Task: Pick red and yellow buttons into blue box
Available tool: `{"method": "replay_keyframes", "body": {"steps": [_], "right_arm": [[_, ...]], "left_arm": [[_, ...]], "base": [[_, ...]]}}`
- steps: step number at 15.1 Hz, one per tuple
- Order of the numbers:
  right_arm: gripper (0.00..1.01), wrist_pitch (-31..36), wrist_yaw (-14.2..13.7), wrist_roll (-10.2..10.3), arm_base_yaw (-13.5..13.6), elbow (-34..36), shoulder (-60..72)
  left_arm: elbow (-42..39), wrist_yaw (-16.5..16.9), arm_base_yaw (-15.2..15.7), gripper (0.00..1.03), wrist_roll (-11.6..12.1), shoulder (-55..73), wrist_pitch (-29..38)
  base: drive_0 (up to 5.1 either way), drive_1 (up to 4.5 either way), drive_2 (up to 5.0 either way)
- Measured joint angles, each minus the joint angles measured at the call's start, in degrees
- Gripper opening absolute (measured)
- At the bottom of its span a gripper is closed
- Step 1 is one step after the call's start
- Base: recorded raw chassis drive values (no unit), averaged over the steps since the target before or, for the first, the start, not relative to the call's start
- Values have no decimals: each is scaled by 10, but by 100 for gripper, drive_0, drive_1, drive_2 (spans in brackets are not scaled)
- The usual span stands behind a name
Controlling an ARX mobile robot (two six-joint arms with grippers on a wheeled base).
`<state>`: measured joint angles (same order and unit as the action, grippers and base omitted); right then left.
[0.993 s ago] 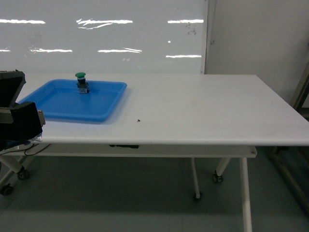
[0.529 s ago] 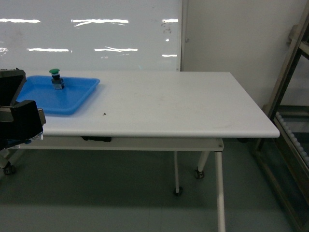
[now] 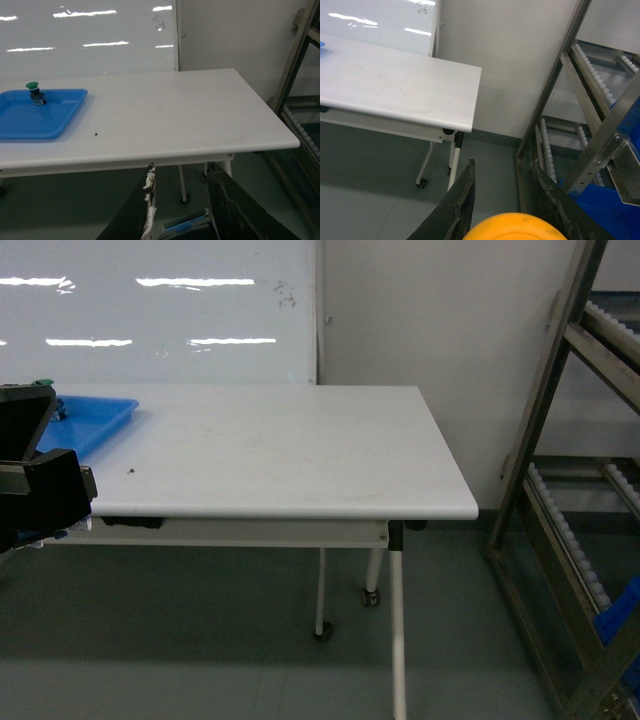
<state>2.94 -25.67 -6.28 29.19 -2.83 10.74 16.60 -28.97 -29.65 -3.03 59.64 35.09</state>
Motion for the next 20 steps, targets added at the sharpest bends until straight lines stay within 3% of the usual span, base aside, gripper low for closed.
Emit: {"method": "replay_keyframes", "body": {"steps": [20], "right_arm": [[29, 0, 0, 0, 0, 0, 0]], "left_arm": [[0, -1, 0, 27, 0, 1, 0]], "base": [[470, -141, -337]]}}
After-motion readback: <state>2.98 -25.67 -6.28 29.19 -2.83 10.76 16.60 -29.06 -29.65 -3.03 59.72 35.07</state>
